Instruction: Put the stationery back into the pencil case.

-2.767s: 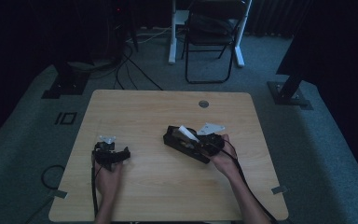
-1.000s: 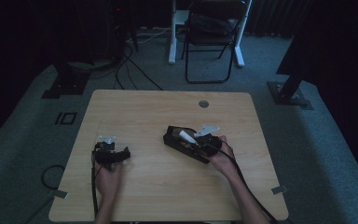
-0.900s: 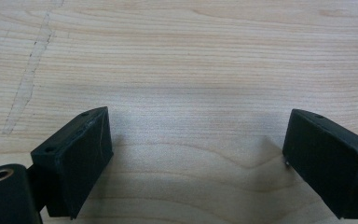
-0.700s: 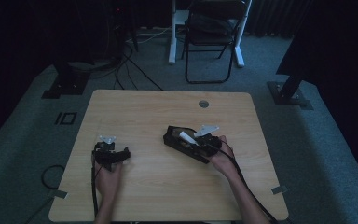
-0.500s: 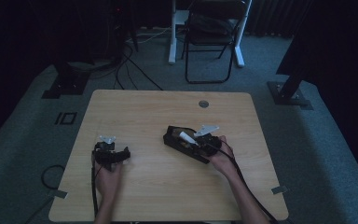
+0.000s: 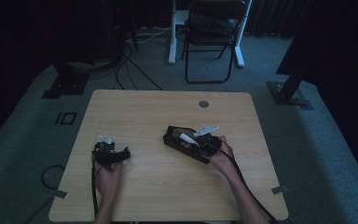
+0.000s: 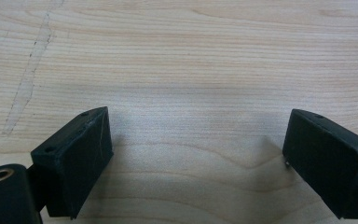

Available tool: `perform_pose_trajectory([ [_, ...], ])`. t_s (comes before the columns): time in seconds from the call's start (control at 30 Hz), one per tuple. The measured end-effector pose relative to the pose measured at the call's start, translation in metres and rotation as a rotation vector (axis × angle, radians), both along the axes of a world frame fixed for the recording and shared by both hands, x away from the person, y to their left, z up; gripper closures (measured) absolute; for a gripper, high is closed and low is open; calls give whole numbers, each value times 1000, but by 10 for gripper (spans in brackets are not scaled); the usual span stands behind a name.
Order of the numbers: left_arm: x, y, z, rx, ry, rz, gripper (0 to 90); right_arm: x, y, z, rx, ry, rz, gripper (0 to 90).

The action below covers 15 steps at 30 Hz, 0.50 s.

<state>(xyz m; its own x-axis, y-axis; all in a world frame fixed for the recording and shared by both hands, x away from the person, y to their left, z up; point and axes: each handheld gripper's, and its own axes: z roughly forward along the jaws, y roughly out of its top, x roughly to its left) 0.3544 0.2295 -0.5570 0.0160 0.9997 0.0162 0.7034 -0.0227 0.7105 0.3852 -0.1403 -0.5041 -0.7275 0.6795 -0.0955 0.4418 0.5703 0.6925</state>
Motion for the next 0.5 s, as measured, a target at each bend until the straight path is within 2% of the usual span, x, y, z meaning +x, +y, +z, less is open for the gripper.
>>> perform_pose_trajectory([
  [0.33,0,0,0,0,0,0,83,0,0,0,7,0,-1,703],
  [0.5,0,0,0,0,0,0,83,-1,0,1,10,-13,-5,626],
])
